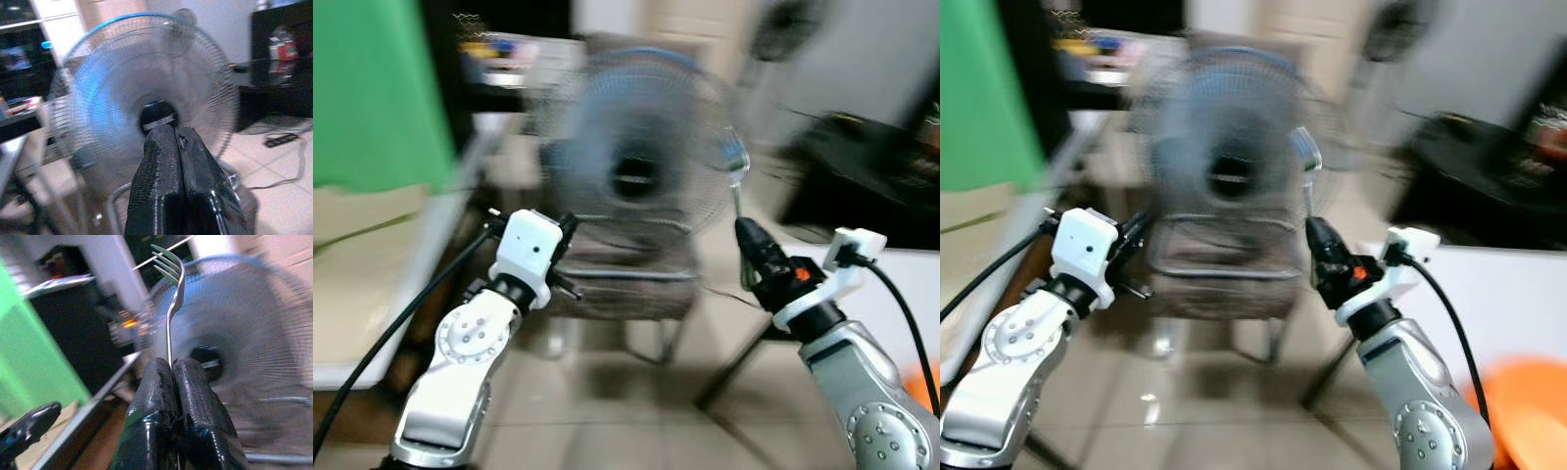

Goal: Setting the table

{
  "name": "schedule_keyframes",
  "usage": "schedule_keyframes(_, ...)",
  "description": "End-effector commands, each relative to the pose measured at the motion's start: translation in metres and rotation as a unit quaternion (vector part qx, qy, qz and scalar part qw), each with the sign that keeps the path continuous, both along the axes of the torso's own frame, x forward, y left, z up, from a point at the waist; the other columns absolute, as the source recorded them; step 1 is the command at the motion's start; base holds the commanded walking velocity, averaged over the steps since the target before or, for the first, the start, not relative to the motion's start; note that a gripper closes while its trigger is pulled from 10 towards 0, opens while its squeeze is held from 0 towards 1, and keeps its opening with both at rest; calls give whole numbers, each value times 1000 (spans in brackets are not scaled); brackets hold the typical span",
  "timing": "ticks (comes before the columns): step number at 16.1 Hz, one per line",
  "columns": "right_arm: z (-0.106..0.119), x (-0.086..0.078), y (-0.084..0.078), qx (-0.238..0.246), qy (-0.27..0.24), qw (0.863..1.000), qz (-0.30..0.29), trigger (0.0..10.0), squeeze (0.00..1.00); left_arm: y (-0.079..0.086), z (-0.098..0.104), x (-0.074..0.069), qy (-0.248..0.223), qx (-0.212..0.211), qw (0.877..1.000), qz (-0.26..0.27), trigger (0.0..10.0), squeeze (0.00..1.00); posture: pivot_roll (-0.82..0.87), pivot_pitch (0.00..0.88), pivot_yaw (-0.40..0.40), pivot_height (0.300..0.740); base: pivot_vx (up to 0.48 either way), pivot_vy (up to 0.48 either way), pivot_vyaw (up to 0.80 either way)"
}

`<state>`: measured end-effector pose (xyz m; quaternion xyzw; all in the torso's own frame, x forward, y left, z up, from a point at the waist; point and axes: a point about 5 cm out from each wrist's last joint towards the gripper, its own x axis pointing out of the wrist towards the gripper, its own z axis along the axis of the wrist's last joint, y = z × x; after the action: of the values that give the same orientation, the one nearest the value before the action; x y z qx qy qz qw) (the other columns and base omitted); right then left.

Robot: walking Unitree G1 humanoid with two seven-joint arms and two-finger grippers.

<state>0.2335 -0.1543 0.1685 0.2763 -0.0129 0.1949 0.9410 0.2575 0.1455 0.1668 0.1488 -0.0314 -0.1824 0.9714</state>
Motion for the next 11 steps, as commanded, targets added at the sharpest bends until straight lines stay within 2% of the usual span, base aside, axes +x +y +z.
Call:
schedule_keyframes(1,12,2,0,3,-28,1000,-14,10000,0,2,2,2,-5,2,1000,7,10000,0,81,0,-101,740,0,0,-800)
schedule_keyframes(5,24,6,0,21,-46,998,-39,10000,0,5,7,5,-14,-11,1000,20,10000,0,78,0,-103,740,0,0,-800)
schedule_keyframes(11,30,10,-17,18,-43,992,-114,10000,0,4,7,10,-15,-25,999,23,10000,0,54,0,-90,740,0,0,-800)
